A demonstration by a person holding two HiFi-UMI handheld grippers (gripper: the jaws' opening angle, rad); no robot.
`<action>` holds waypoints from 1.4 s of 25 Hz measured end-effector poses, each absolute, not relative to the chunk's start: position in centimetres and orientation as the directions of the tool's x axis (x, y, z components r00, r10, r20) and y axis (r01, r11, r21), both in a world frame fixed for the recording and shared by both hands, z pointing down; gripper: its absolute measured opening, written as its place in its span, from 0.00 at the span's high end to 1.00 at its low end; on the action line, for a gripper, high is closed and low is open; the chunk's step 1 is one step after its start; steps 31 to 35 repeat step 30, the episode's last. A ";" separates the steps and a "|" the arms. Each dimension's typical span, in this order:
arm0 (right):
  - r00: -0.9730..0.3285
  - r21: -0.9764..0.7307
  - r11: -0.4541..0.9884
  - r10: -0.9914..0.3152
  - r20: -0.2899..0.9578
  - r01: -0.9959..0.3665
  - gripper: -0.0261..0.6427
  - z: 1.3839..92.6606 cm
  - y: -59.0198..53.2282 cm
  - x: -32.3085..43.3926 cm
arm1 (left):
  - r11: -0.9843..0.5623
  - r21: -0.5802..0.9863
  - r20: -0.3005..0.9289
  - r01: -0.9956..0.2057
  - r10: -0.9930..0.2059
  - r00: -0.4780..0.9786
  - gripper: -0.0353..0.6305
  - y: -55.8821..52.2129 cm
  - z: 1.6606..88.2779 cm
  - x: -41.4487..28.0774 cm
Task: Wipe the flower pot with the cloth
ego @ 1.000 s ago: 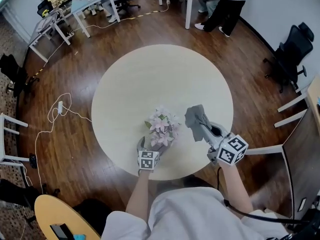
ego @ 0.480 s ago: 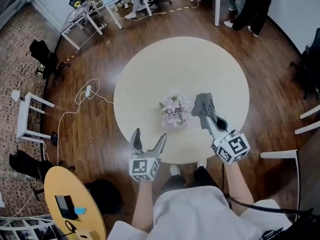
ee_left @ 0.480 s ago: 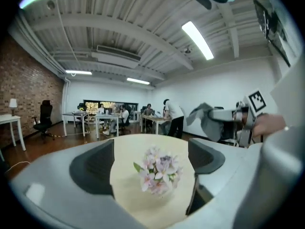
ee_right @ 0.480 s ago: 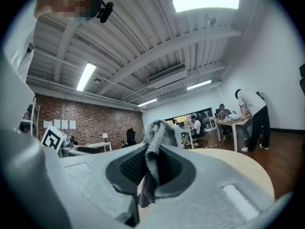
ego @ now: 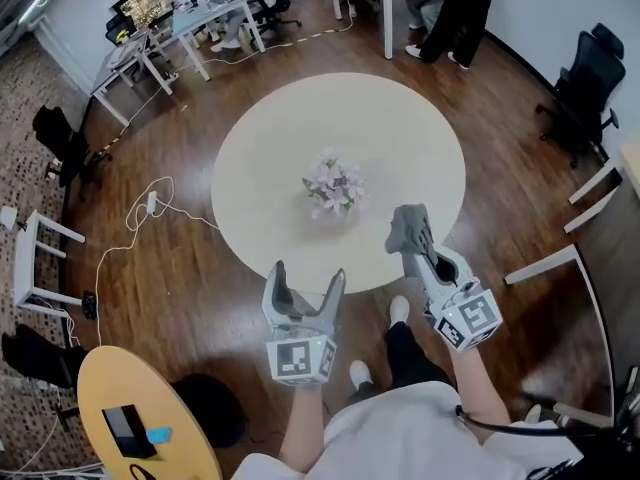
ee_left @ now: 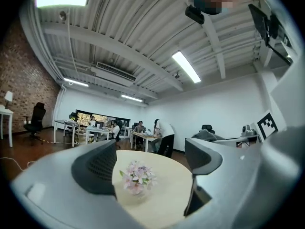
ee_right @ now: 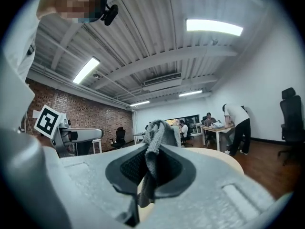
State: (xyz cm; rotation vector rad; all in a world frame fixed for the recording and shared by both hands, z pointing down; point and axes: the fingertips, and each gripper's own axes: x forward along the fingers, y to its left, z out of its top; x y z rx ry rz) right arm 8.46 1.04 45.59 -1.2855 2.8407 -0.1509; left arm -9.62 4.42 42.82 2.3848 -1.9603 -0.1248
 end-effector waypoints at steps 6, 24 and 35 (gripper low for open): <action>-0.632 -0.065 0.629 -0.774 0.031 -0.774 0.95 44.4 7.4 9.3 | -0.166 0.062 -0.061 -0.984 -0.985 0.162 0.33 11.8 42.9 -9.8; -0.725 -0.095 0.727 -0.686 -0.060 -0.680 0.95 41.8 6.1 11.0 | -0.170 0.051 0.053 -0.984 -0.984 0.172 0.30 13.0 43.7 -3.4; -0.755 -0.072 0.756 -0.654 -0.050 -0.651 0.95 42.4 6.5 9.6 | -0.140 0.064 0.064 -0.988 -0.988 0.144 0.31 12.5 44.8 -4.4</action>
